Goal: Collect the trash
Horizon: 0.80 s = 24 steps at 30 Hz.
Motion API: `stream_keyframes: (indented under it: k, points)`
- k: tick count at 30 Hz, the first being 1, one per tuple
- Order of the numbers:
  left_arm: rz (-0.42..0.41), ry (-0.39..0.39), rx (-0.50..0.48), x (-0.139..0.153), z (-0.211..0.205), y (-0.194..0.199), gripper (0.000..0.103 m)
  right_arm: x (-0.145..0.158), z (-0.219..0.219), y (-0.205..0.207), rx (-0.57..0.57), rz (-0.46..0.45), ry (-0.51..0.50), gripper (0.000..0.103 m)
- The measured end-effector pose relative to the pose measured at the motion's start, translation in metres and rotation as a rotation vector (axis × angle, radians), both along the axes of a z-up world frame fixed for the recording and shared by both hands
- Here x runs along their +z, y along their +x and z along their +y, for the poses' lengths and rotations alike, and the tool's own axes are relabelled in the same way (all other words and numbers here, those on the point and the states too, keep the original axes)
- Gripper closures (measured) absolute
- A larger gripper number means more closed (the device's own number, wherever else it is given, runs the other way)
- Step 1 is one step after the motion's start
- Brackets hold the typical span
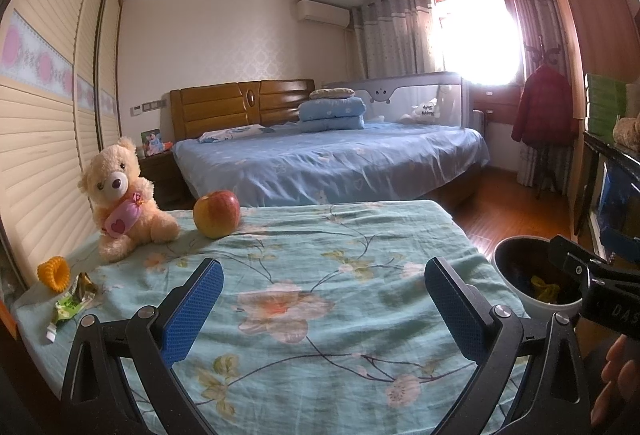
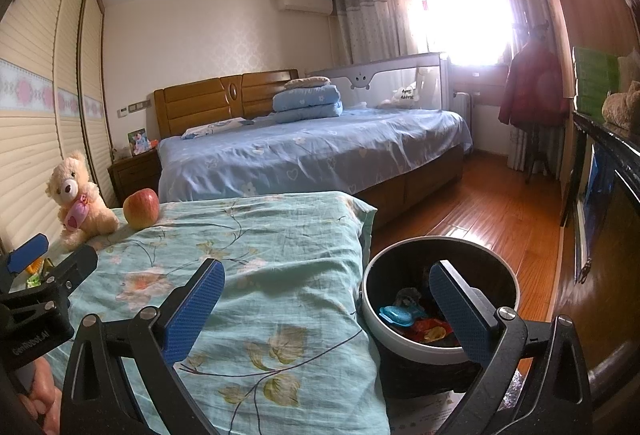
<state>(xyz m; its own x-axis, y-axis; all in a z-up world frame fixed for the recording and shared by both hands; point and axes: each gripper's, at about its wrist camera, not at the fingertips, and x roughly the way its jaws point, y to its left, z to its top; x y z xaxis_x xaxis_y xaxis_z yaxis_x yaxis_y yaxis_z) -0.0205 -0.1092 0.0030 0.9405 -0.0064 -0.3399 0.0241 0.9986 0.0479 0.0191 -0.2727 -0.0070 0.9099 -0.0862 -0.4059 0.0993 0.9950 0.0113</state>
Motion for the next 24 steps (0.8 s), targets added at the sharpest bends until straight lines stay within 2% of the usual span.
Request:
stream_keyframes:
  k: [24]
  points:
    - [0.001,0.001,-0.005,0.0007,-0.0011,-0.0009,0.001,0.0024,0.0021,0.0002,0.002,-0.002,-0.002,0.000]
